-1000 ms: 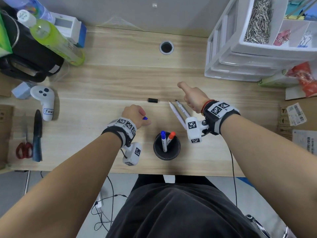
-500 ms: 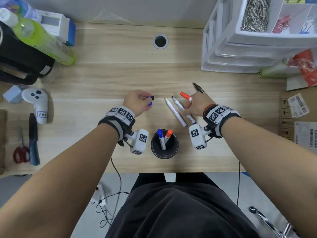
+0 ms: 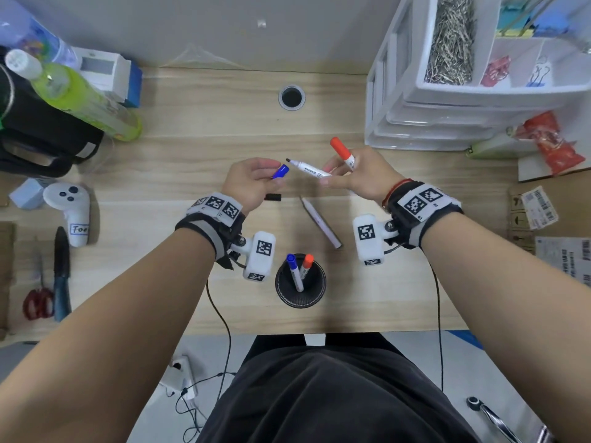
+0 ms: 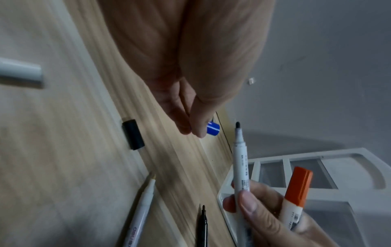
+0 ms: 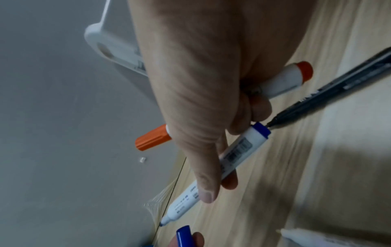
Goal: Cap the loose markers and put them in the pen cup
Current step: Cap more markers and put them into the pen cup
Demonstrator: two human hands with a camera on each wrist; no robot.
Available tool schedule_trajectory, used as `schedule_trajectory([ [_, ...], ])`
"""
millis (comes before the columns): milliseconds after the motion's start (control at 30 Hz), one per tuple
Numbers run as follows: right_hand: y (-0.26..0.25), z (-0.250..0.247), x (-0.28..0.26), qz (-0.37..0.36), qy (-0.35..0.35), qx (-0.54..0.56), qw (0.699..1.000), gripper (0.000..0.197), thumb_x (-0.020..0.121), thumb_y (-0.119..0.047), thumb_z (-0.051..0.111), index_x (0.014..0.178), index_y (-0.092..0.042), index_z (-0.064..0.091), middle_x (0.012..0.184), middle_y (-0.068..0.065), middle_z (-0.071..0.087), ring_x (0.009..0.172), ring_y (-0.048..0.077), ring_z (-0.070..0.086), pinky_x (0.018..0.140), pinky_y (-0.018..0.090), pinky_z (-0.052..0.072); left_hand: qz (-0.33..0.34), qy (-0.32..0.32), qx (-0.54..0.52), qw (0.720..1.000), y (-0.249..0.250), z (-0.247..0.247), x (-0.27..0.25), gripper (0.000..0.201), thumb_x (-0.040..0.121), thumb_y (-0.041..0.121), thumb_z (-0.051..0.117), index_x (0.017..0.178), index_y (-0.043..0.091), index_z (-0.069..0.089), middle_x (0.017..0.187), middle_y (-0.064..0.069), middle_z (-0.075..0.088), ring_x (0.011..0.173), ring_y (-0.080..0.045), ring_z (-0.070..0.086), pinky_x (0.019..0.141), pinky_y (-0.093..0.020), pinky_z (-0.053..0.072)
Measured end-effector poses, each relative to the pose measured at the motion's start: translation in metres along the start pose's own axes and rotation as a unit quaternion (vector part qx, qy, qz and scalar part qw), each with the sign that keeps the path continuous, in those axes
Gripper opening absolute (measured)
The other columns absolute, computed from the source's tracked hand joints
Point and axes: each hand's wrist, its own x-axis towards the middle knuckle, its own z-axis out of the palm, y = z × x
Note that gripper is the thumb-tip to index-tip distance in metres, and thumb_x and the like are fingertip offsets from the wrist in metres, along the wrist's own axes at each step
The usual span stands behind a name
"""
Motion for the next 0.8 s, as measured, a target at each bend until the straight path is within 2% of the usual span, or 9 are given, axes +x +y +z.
schedule_trajectory([
  [67, -0.004, -0.006, 0.002, -0.008, -0.003, -0.035, 0.999, 0.025, 0.070, -0.030, 0.089, 0.089, -0.019, 0.077, 0.078, -0.003, 0.077, 0.080, 0.012, 0.070, 0.077, 0.024, 0.050, 0.017, -0.005, 0.016, 1.000, 0.004, -0.002, 0.001, 0.031, 0.085, -0.004, 0.069, 0.115, 0.001, 0.065, 0.109, -0.016, 0.069, 0.085, -0.013, 0.066, 0.073, -0.012, 0.053],
  [167, -0.006, -0.009, 0.003, -0.007, -0.010, -0.071, 0.997, 0.023, 0.071, -0.031, 0.089, 0.089, -0.023, 0.077, 0.074, -0.010, 0.075, 0.083, 0.013, 0.070, 0.077, 0.025, 0.051, 0.025, -0.008, 0.026, 0.999, 0.006, -0.005, 0.004, 0.027, 0.085, -0.003, 0.069, 0.111, 0.007, 0.068, 0.110, -0.012, 0.069, 0.096, -0.015, 0.065, 0.088, -0.018, 0.052],
  [267, -0.008, -0.009, 0.003, -0.008, -0.007, -0.081, 0.997, 0.024, 0.070, -0.032, 0.089, 0.089, -0.023, 0.077, 0.077, -0.008, 0.075, 0.084, 0.016, 0.070, 0.081, 0.029, 0.052, 0.033, -0.014, 0.032, 0.999, 0.008, -0.006, 0.006, 0.026, 0.086, -0.003, 0.068, 0.109, 0.010, 0.068, 0.107, -0.007, 0.069, 0.100, -0.015, 0.064, 0.094, -0.022, 0.050],
  [467, -0.015, -0.011, 0.003, -0.016, -0.009, -0.108, 0.994, 0.020, 0.069, -0.030, 0.089, 0.083, -0.030, 0.076, 0.083, -0.002, 0.077, 0.076, 0.012, 0.065, 0.075, 0.028, 0.050, 0.063, -0.034, 0.056, 0.996, 0.008, -0.008, 0.007, 0.022, 0.086, -0.001, 0.068, 0.102, 0.015, 0.070, 0.104, -0.003, 0.072, 0.093, -0.008, 0.067, 0.088, -0.017, 0.052],
  [600, -0.016, -0.012, 0.003, -0.010, -0.012, -0.113, 0.993, 0.021, 0.068, -0.030, 0.090, 0.084, -0.029, 0.076, 0.082, -0.002, 0.077, 0.068, 0.007, 0.063, 0.069, 0.027, 0.049, 0.082, -0.052, 0.088, 0.991, 0.010, -0.011, 0.009, 0.022, 0.087, 0.004, 0.069, 0.101, 0.021, 0.071, 0.106, -0.005, 0.074, 0.098, -0.014, 0.069, 0.092, -0.022, 0.051],
  [700, -0.018, -0.013, 0.003, -0.008, -0.008, -0.116, 0.993, 0.020, 0.068, -0.031, 0.090, 0.081, -0.032, 0.075, 0.080, -0.004, 0.077, 0.077, 0.019, 0.068, 0.078, 0.034, 0.054, 0.088, -0.062, 0.108, 0.988, 0.012, -0.013, 0.011, 0.021, 0.088, 0.007, 0.069, 0.103, 0.022, 0.072, 0.106, -0.004, 0.074, 0.098, -0.013, 0.069, 0.090, -0.020, 0.051],
  [800, -0.022, -0.012, 0.003, -0.014, -0.010, -0.120, 0.993, 0.019, 0.069, -0.031, 0.089, 0.076, -0.036, 0.072, 0.080, -0.005, 0.077, 0.087, 0.024, 0.070, 0.086, 0.037, 0.055, 0.092, -0.073, 0.122, 0.986, 0.015, -0.012, 0.011, 0.019, 0.089, 0.009, 0.069, 0.106, 0.018, 0.072, 0.099, -0.001, 0.074, 0.086, -0.006, 0.067, 0.080, -0.012, 0.049],
])
